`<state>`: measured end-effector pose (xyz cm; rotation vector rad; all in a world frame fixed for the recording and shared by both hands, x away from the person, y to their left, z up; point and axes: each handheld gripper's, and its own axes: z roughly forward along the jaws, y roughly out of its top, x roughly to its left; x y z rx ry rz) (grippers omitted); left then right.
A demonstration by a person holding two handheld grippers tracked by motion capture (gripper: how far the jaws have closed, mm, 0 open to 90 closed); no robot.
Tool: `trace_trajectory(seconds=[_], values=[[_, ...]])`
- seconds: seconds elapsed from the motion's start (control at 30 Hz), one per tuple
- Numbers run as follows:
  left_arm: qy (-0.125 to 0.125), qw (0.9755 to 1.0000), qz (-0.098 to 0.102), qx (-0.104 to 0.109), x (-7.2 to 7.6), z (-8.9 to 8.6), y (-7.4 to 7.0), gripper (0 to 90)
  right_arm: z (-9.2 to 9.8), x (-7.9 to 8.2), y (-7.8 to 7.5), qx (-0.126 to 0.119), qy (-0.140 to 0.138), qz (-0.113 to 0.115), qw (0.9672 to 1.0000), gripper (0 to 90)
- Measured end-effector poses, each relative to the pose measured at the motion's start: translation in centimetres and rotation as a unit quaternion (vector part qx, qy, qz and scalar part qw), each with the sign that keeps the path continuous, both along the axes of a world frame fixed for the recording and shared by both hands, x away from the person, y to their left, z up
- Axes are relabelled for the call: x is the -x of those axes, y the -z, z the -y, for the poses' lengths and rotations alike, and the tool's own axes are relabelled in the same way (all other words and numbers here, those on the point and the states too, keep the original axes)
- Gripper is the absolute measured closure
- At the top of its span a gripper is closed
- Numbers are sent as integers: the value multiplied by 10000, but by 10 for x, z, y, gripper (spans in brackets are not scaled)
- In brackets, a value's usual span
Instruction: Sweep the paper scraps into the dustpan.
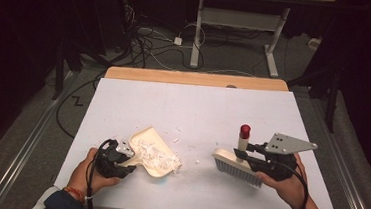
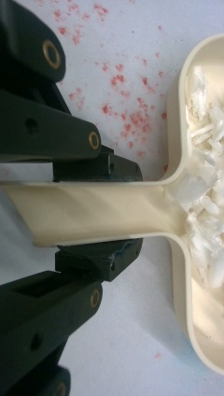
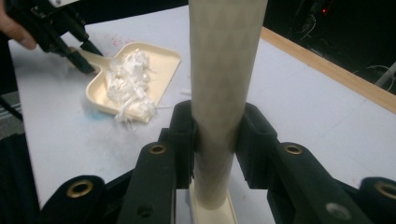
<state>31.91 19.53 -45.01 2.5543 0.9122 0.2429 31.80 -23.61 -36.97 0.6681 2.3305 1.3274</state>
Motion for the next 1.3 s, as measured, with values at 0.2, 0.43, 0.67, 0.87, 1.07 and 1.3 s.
trace_trajectory(seconds=[0.2,0.43,0.67,0.87,1.07,1.3], values=[[15,10000,-16,1,-1,0,1,631,-28,-19,5,-104,29,94,9999,710],[10,10000,-14,7,-2,1,2,631,-72,-26,9,-127,-245,169,9995,710],[19,10000,-16,24,-2,0,3,631,-92,-24,4,-429,-482,238,9976,709],[5,10000,-32,28,-3,-2,3,631,-81,-8,-12,-551,-769,263,9952,709],[-15,10000,-61,21,-2,-2,4,631,-78,11,-18,-652,-1138,45,9914,709],[-14,10000,-52,17,-2,-2,3,631,-102,12,5,-362,-1181,-85,9923,709]])
